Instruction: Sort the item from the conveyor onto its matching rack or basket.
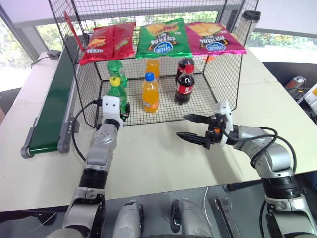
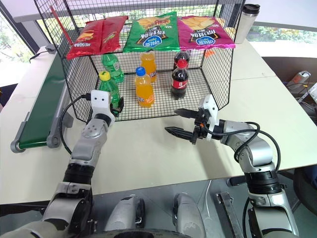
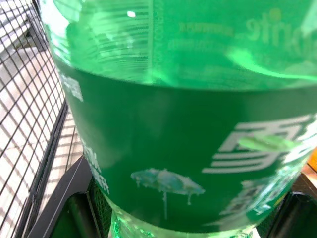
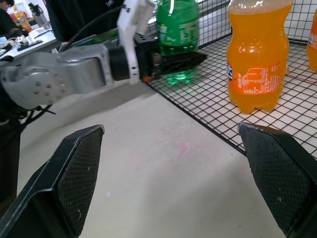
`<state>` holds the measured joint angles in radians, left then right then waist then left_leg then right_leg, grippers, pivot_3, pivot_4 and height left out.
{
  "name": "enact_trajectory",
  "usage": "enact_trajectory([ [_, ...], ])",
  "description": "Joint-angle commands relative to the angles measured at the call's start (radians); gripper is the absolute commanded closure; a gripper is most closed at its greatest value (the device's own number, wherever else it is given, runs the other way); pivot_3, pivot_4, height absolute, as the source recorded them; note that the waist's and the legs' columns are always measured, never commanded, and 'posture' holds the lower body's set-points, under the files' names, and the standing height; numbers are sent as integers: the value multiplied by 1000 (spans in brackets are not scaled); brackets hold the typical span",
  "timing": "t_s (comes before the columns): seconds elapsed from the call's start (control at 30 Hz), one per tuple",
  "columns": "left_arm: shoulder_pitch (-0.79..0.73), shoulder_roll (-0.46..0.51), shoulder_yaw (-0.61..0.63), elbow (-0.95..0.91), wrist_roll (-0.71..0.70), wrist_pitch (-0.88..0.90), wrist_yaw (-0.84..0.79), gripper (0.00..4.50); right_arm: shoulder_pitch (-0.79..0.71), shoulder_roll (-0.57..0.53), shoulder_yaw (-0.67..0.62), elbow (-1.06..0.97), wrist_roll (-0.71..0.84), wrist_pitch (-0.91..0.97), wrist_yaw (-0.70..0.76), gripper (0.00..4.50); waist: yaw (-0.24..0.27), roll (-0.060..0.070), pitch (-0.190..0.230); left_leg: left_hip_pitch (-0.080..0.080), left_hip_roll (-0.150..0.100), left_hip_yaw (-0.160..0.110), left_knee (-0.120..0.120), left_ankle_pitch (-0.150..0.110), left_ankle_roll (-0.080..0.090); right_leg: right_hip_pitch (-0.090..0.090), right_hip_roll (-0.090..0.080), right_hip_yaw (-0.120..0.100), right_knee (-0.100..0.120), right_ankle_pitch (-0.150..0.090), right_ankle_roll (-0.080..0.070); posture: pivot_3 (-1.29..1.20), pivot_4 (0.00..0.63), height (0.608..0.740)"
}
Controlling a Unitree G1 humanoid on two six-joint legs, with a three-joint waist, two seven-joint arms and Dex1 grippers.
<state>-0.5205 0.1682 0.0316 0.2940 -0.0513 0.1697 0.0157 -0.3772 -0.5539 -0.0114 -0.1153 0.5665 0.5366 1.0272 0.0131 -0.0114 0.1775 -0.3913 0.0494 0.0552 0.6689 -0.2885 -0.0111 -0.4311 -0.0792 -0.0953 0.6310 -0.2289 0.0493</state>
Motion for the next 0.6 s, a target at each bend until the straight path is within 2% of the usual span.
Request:
enact_trajectory([
  [0.03,-51,-8,27,21,7,-75,10,639,-16,4,-11,-25,16,-10,2,0,0,0,0,0,0,0,0,0,0,0,0,0,0,0,0,0,150,740],
  [0.1,-51,-13,26,30,5,-79,14,47,-17,3,-13,-21,16,-11,4,0,0,0,0,0,0,0,0,0,0,0,0,0,0,0,0,0,150,740],
  [0.27,-6,-9,30,-27,6,-64,2,47,-15,7,-10,-15,12,-16,2,0,-1,0,0,0,0,0,0,0,0,0,0,0,0,0,0,0,150,740],
  [0.6,143,31,33,-381,-13,150,-49,47,-19,23,4,-1,1,-26,3,0,-2,0,0,1,0,0,0,1,-2,1,0,0,1,0,1,0,150,740],
])
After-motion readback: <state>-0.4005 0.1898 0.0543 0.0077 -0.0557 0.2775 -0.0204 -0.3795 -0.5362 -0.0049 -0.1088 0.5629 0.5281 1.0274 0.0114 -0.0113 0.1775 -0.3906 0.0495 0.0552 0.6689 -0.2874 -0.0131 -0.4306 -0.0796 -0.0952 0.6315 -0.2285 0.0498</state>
